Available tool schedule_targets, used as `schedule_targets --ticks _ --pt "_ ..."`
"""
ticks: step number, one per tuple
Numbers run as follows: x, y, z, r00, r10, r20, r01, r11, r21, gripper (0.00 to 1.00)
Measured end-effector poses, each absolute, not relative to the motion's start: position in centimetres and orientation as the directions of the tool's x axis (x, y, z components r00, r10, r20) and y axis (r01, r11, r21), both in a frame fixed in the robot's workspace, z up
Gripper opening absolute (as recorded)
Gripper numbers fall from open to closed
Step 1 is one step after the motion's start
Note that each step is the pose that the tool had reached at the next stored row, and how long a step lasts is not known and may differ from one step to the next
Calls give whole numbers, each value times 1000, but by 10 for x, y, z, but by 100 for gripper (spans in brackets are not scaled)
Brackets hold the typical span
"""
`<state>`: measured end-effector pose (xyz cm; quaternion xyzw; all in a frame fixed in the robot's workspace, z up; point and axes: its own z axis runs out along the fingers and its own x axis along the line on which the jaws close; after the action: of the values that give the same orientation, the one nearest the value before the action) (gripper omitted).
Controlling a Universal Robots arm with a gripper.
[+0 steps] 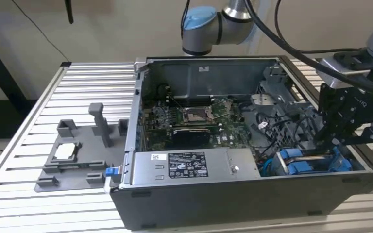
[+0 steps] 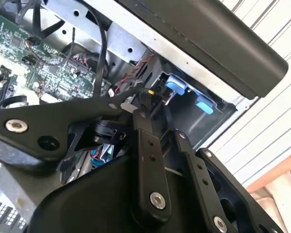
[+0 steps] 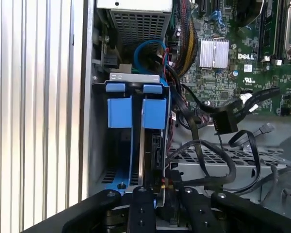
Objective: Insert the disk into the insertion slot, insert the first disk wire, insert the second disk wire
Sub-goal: 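Insert the first disk wire, then insert the second disk wire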
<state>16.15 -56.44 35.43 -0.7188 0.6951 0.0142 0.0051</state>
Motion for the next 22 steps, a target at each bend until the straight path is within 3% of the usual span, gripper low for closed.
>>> schedule_targets --ticks 10,22 --pt "156 -558 388 33 -999 -28 -999 -34 12 27" --pt "127 -540 392 33 -999 -27 -999 -34 6 27"
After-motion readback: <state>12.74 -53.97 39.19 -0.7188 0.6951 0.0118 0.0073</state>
